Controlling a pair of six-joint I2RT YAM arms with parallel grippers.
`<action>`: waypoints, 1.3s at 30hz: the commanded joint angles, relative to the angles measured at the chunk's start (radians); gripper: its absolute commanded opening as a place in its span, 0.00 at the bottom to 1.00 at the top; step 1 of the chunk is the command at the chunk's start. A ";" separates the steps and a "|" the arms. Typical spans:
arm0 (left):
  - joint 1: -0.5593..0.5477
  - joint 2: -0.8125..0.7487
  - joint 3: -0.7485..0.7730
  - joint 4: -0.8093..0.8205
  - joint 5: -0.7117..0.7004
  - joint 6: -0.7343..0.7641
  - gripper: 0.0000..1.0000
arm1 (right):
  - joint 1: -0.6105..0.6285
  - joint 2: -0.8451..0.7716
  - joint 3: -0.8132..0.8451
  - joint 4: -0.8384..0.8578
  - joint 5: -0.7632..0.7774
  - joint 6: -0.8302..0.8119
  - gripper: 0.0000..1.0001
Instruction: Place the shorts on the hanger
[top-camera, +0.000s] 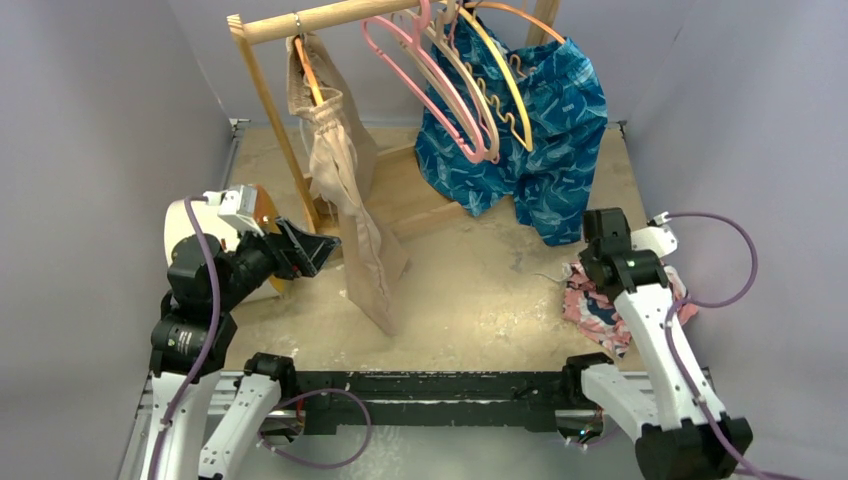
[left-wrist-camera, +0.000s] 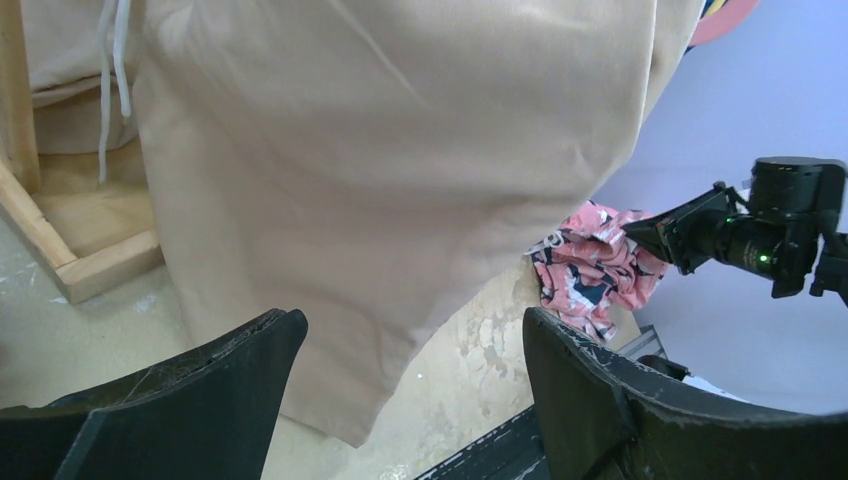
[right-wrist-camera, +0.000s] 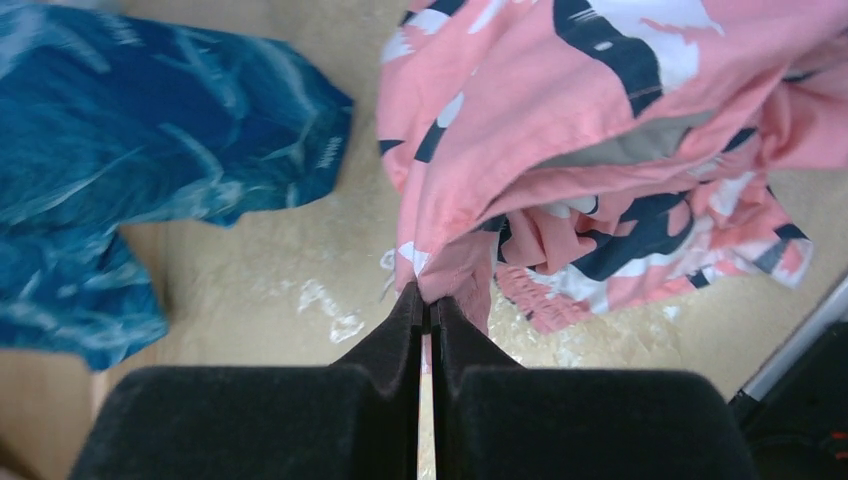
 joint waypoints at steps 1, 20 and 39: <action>0.006 -0.025 -0.024 0.048 0.029 -0.033 0.82 | -0.003 -0.081 0.031 0.109 -0.096 -0.189 0.00; 0.006 -0.030 -0.044 0.282 0.051 -0.300 0.81 | -0.001 -0.151 0.463 0.348 -1.047 -0.375 0.00; 0.006 -0.037 -0.083 0.353 0.083 -0.234 0.77 | -0.001 -0.280 0.018 0.448 -0.803 -0.385 0.00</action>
